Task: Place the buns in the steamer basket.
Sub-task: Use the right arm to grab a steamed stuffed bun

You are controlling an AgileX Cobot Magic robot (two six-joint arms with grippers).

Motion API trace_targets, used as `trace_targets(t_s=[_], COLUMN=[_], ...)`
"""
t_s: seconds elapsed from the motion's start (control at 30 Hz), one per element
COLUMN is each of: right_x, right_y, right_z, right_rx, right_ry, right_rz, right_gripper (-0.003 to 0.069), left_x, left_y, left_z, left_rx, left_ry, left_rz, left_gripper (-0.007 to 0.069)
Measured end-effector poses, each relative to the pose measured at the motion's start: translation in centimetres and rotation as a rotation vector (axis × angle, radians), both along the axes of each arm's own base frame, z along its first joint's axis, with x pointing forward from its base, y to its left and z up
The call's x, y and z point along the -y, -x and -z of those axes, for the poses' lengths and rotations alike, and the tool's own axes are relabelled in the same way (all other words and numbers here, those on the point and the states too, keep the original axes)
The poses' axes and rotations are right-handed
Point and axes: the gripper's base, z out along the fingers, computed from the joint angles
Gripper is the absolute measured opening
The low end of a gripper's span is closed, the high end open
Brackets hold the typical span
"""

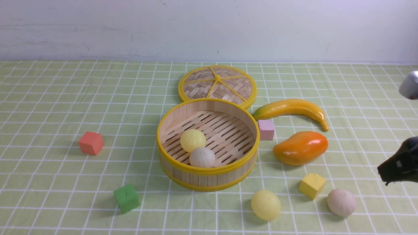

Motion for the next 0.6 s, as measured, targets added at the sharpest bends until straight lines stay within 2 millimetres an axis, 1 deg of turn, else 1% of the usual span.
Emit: trace_targets(t_s=[0.1,0.13,0.17,0.2,0.23,0.3,0.33,0.4,0.47,0.5,0.53,0.6], right_x=[-1.1,-1.1,-2.1,-2.2,-2.8,-3.4,-3.4,-3.5,-3.5,-3.5,-3.6,-3.8], right_y=[-0.9,-0.9,-1.5,-1.6,-2.1,-3.3,-3.3,-4.6,-5.7,-5.8,-6.6,-7.3], right_z=[0.6,0.6,1.3,1.4,2.3,4.2,4.3,6.0,7.4,7.5,8.5,9.2], right_rx=[-0.038,-0.038,-0.078,-0.084,-0.122,-0.182,-0.186,-0.226,-0.254,-0.256,-0.272,-0.277], right_ry=[0.017,0.017,0.044,0.049,0.089,0.158,0.166,0.188,0.202,0.204,0.208,0.208], right_rz=[-0.057,-0.055,-0.076,-0.077,-0.071,-0.005,-0.009,0.094,0.144,0.146,0.158,0.168], right_gripper=[0.0239,0.0239,0.0239,0.0239,0.0239,0.0239,0.0239,0.0239,0.0239,0.0239,0.0239,0.0239], left_x=[0.0,0.0,0.0,0.0,0.0,0.0,0.0,0.0,0.0,0.0,0.0,0.0], left_y=[0.0,0.0,0.0,0.0,0.0,0.0,0.0,0.0,0.0,0.0,0.0,0.0], left_z=[0.0,0.0,0.0,0.0,0.0,0.0,0.0,0.0,0.0,0.0,0.0,0.0], left_rx=[0.000,0.000,0.000,0.000,0.000,0.000,0.000,0.000,0.000,0.000,0.000,0.000], left_ry=[0.000,0.000,0.000,0.000,0.000,0.000,0.000,0.000,0.000,0.000,0.000,0.000], left_rz=[0.000,0.000,0.000,0.000,0.000,0.000,0.000,0.000,0.000,0.000,0.000,0.000], left_gripper=[0.0080,0.0081,0.0083,0.0083,0.0085,0.0088,0.0089,0.0091,0.0092,0.0092,0.0092,0.0094])
